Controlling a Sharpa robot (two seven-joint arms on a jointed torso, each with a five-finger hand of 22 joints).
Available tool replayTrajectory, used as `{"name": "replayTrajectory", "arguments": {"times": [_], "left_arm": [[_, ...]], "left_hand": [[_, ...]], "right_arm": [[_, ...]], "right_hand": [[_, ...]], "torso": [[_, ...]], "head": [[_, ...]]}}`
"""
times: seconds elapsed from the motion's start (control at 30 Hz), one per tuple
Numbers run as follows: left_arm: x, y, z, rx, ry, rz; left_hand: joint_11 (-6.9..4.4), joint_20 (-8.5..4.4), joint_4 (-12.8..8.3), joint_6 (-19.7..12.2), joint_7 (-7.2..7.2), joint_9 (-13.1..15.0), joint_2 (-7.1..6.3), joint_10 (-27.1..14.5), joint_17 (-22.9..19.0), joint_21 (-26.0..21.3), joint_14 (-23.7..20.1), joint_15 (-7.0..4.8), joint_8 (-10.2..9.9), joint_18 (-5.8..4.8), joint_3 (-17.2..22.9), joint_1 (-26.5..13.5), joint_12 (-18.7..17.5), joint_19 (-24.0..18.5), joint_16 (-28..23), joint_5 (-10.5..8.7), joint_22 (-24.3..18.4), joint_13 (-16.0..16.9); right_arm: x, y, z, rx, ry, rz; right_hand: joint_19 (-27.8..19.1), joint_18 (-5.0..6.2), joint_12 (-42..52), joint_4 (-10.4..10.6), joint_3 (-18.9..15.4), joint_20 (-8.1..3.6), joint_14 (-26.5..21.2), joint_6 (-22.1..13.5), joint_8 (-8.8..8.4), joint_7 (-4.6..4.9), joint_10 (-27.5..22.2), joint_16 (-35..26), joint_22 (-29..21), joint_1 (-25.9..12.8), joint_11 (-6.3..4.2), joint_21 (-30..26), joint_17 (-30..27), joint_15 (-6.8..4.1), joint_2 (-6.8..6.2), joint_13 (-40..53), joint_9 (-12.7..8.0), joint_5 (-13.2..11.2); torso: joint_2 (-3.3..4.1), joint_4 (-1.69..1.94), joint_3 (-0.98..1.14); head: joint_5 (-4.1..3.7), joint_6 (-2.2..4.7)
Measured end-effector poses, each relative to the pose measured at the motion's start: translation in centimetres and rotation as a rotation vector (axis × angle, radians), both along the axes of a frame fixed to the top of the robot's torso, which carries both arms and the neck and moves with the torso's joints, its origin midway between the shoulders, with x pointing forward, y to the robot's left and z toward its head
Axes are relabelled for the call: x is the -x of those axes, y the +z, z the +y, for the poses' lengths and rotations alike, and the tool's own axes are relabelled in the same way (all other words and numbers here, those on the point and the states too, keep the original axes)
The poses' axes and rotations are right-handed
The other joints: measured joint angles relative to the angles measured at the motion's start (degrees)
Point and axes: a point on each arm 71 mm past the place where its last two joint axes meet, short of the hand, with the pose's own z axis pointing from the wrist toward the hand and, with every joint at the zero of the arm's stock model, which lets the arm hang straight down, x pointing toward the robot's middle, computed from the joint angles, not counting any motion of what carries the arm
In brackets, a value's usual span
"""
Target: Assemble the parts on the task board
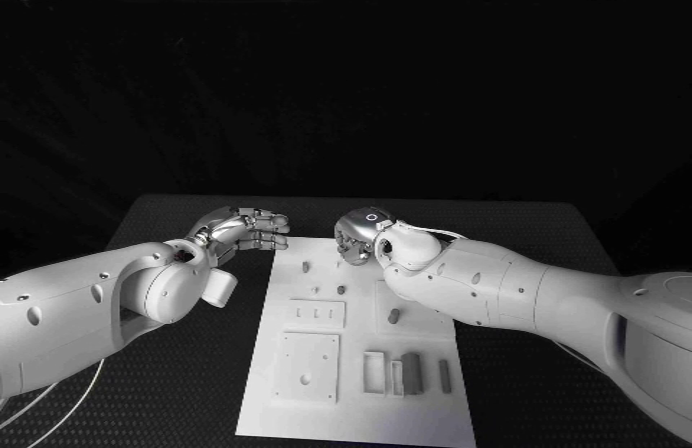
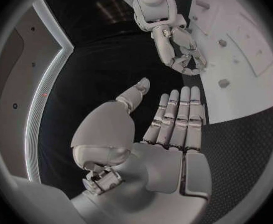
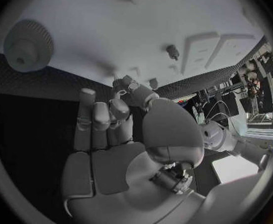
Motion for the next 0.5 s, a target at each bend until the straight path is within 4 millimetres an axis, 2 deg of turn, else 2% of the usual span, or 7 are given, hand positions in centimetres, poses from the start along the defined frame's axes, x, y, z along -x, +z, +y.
{"name": "replayTrajectory", "arguments": {"times": [0.5], "left_arm": [[-0.12, -0.01, -0.19, -0.001, -0.001, -0.001]], "left_hand": [[0.0, 0.14, 0.0, 0.0, 0.0, 0.0, 0.0, 0.0, 0.0, 0.0, 0.0, 0.0, 0.0, 0.0, 0.0, 0.0, -0.2, -0.1, 0.0, 0.0, 0.0, 0.0]], "right_arm": [[-0.28, -0.16, -0.04, 0.002, -0.013, -0.001]], "right_hand": [[0.0, -0.01, 0.0, 0.0, 0.0, 0.0, -0.1, -0.1, 0.0, 0.08, 0.1, 0.0, 0.0, -0.2, 0.08, 0.0, 0.0, 0.08, -0.24, 0.0, 0.0, 0.0]], "torso": [[0.04, -0.05, -0.02]], "head": [[0.19, -0.01]]}}
